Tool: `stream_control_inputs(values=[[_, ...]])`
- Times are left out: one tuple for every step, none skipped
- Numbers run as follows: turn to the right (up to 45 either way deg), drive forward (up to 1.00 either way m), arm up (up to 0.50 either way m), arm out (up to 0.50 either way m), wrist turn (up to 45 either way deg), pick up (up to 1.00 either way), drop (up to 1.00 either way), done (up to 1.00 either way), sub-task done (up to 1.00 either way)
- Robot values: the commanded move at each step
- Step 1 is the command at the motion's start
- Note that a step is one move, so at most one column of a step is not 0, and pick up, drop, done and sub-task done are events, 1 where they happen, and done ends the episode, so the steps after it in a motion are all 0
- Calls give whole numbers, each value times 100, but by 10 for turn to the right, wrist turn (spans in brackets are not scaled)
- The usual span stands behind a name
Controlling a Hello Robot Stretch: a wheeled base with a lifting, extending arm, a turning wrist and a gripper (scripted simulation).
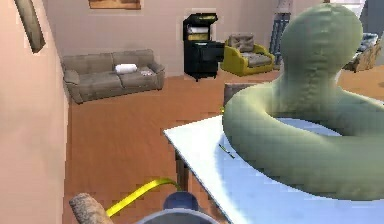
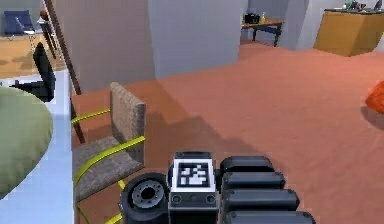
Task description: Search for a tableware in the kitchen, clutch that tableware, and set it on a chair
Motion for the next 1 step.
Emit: stream_control_inputs(values=[[150,0,0,0,0,0,0,0,0]])
